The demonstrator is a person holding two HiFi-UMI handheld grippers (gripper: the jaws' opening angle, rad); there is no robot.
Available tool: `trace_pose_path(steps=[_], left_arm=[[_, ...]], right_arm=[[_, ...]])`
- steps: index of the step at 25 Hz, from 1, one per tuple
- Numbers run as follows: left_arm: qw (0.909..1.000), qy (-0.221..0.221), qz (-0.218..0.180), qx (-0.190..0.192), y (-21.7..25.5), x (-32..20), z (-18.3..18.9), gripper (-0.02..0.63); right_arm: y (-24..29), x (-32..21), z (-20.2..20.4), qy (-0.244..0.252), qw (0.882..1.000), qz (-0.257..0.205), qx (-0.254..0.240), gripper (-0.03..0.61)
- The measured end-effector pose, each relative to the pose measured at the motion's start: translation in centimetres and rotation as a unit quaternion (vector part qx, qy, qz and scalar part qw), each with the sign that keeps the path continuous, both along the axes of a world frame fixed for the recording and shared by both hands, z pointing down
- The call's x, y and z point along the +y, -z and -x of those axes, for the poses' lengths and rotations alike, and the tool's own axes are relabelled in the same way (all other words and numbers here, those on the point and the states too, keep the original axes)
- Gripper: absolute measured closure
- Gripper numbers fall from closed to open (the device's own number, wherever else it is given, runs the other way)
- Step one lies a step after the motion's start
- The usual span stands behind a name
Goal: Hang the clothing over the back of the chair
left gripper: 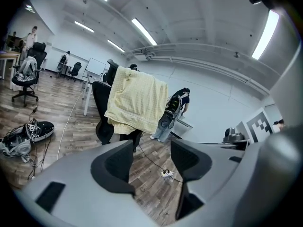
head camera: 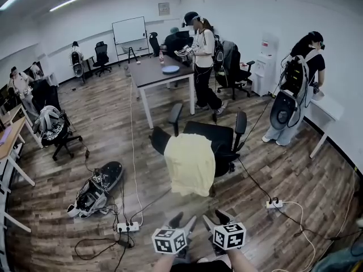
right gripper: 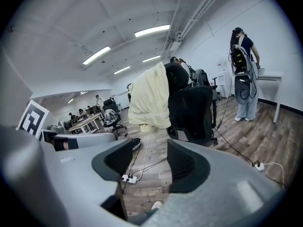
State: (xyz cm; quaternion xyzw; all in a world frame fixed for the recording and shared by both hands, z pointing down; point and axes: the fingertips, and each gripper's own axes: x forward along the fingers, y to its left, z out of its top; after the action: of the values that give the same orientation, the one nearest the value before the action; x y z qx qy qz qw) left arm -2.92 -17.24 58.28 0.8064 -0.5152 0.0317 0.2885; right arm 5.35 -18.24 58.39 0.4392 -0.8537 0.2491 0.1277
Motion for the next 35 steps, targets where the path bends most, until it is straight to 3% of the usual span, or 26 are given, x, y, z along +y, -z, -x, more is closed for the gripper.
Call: trace_pose_path(steps=[3, 8, 16, 25, 35], left_arm=[[0.9999, -0.002, -0.017, -0.003, 0.9, -0.1, -0.4, 0.384], [0.9994, -0.003, -0.033, -0.013, 1.1, -0.7, -0.9, 0.471], [0.9987, 0.035, 0.012, -0.034, -0.6, -0.8, -0.1, 0.603], [0.9997, 0.004, -0.004, -0.023, 0.1, -0.2, -2.8, 0.604], [0.9991, 0.023, -0.01, -0.034, 0.3, 0.4, -2.4, 0.604]], right_arm=[[0.9, -0.2, -0.2, -0.002, 1.0, -0.023, 0.008, 0.406], [1.1, -0.3, -0.8, -0.007, 0.999, -0.034, 0.02, 0.446], [0.9, -0.9, -1.8, -0.025, 0.999, -0.032, 0.019, 0.516], [-0.3, -0.1, -2.2, -0.039, 0.998, -0.03, 0.039, 0.572], [-0.2, 0.3, -2.6, -0.05, 0.995, -0.052, 0.07, 0.574]])
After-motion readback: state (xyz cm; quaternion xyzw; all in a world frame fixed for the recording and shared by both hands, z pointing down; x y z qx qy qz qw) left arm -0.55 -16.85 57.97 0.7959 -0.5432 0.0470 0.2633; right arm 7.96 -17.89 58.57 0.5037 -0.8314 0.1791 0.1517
